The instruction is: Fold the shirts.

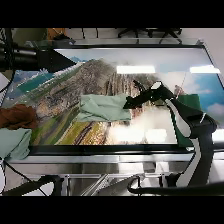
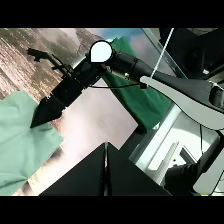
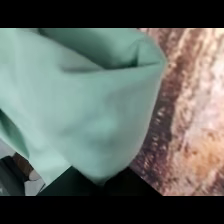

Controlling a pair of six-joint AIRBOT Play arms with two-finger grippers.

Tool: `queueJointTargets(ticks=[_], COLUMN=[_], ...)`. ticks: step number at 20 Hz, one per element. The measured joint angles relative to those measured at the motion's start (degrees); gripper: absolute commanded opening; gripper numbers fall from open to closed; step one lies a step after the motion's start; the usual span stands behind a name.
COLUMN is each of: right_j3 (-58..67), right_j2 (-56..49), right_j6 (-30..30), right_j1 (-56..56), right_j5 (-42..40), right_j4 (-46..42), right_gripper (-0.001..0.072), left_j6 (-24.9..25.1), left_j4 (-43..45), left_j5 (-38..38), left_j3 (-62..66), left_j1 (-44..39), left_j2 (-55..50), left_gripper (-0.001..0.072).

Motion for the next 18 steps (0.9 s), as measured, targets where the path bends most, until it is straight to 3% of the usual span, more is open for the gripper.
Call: queueJointTargets(ticks=[7,14,18], right_j3=[15.3,24.2,24.9], right_j2=[11.0,20.5,21.9], right_j6=[1.0,13.0,19.6], right_j1=[-6.2,-28.7,-39.0], right_j5=[0.8,0.6,4.9], right_j4=[2.7,2.2,-0.7], right_gripper=[0.0015,0.0015,0.0015], left_j6=[0.6,1.5,2.4], left_j4=[0.0,0.0,0.0], left_j5=[-0.2,-0.9,-1.1], left_j3=[0.0,0.0,0.0], left_j1=[0.0,0.0,0.0], left_j2=[0.0,0.0,0.0], left_gripper=[0.0017,0.0017,0.0017])
